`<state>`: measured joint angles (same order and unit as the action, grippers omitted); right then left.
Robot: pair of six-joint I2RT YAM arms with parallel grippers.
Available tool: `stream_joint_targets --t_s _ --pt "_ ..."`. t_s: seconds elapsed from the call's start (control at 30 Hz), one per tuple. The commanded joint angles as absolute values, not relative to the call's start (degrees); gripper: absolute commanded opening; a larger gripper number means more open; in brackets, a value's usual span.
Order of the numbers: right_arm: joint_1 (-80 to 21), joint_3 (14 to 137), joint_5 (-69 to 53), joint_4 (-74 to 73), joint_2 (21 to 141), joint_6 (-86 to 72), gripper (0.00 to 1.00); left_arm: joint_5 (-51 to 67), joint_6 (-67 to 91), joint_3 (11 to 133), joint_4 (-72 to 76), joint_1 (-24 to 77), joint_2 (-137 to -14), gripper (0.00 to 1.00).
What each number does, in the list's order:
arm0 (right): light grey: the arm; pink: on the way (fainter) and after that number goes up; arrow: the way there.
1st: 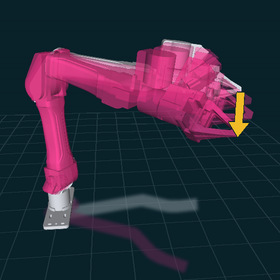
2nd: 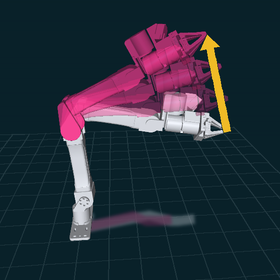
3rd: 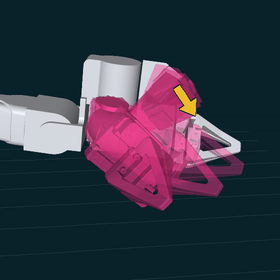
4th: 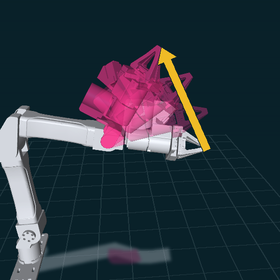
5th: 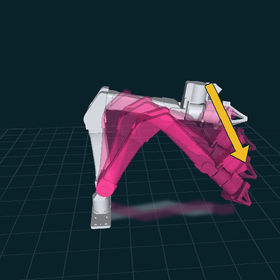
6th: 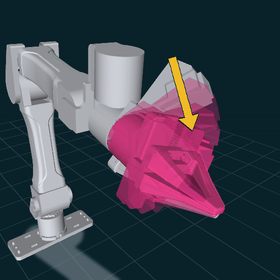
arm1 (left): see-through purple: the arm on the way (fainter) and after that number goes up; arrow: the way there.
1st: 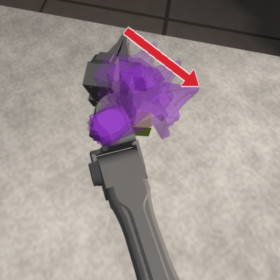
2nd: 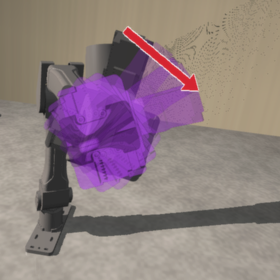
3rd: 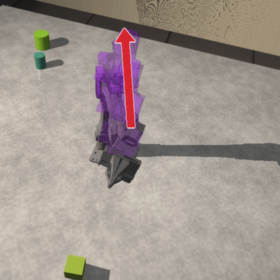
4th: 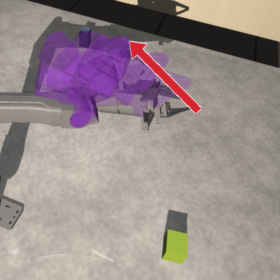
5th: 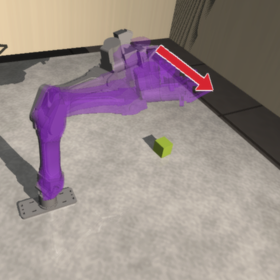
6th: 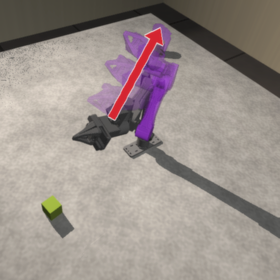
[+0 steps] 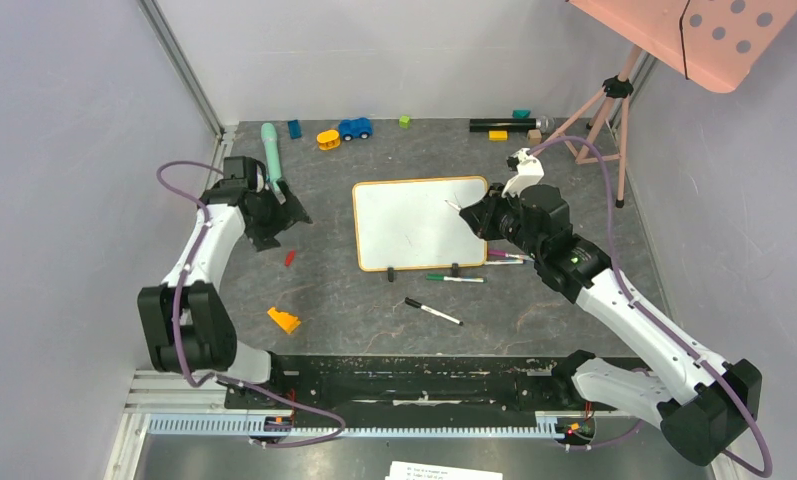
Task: Write a sentence on the whiteboard
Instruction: Place the pen cap at the center of the board, then adjust the whiteboard at the center of the board.
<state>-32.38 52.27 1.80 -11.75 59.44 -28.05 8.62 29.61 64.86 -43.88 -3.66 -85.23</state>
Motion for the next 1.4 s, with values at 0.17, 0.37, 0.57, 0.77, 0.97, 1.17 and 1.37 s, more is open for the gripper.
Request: stream_joint_targets --t_s 0.17,0.37,0.57,0.77,0.97,1.17,1.37 --pt "-32.08 55.23 1.92 -10.83 58.31 -24.84 0.0 23.15 28.64 60.66 -20.71 -3.43 -70.21 1.0" --pt "-31.92 56.86 3.08 -14.14 58.07 -23.2 0.0 33.44 34.56 54.59 -0.69 -1.28 -67.66 1.0" --pt "-31.6 54.24 3.88 -17.07 53.72 -23.28 0.0 35.91 41.22 52.79 6.43 -0.73 -67.24 1.0" --pt "-31.65 54.12 2.74 -20.75 52.97 -25.16 0.0 36.69 44.39 55.08 9.62 6.07 -67.88 1.0" --pt "-31.47 53.14 1.16 -20.08 52.78 -24.54 0.0 39.71 42.21 57.09 11.77 14.3 -65.96 1.0" --pt "-31.2 55.51 4.26 -22.13 51.99 -21.53 0.0 28.47 40.07 58.0 2.02 15.71 -63.09 1.0" --pt "-31.1 55.24 4.21 -22.8 49.13 -22.19 0.0 6.2 41.05 52.39 -8.22 9.49 -52.29 1.0"
